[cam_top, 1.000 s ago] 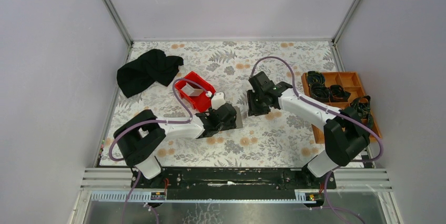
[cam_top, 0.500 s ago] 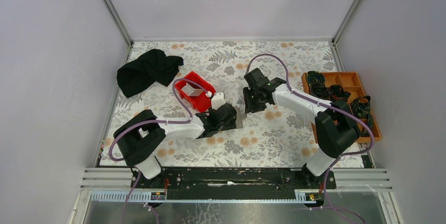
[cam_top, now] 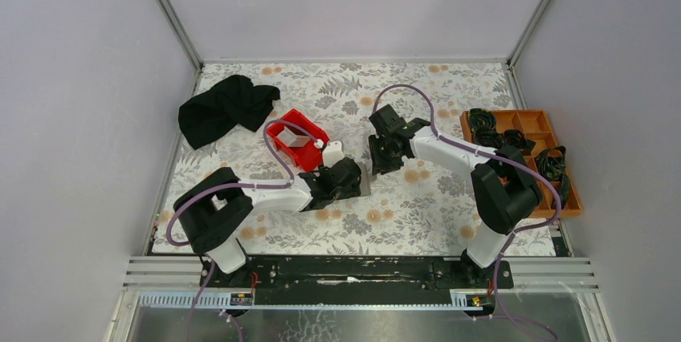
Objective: Put the credit cards into the card holder
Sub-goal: Adjust the card holder at the center of the board, then close the card holder at the center of the board.
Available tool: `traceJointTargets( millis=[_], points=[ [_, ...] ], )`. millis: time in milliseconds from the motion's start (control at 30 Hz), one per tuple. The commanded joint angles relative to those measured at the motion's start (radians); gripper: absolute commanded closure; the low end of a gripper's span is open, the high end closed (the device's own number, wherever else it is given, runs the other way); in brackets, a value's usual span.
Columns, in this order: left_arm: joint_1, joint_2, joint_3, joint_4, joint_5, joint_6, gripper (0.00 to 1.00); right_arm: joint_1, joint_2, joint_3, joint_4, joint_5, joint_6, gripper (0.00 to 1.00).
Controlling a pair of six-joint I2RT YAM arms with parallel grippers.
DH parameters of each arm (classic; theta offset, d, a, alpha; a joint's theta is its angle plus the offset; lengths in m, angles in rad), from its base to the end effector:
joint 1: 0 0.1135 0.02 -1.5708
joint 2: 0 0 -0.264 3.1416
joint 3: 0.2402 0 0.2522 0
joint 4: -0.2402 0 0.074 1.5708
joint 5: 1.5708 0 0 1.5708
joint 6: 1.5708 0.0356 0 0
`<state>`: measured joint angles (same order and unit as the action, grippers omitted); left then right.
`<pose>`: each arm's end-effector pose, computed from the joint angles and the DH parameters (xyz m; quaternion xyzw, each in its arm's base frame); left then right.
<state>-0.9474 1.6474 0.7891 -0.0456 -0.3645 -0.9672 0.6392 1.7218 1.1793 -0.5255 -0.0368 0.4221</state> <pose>0.1925 -0.2460 0.1463 -0.0685 0.9286 -0.1646 0.3253 0.2828 0.2118 0.2034 -0.1095 0.9622 0.1412 0.2055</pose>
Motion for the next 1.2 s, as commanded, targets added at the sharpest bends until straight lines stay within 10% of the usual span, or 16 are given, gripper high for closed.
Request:
traceJointTargets(
  millis=[0, 1167],
  points=[
    [-0.008, 0.034, -0.005, -0.047, 0.002, -0.002, 0.39, 0.011, 0.012, 0.047, 0.012, -0.016, -0.015, 0.65],
    [-0.007, 0.056, 0.001, -0.033, 0.009, 0.012, 0.39, 0.014, 0.038, 0.049, 0.006, -0.012, -0.020, 0.78]
  ],
)
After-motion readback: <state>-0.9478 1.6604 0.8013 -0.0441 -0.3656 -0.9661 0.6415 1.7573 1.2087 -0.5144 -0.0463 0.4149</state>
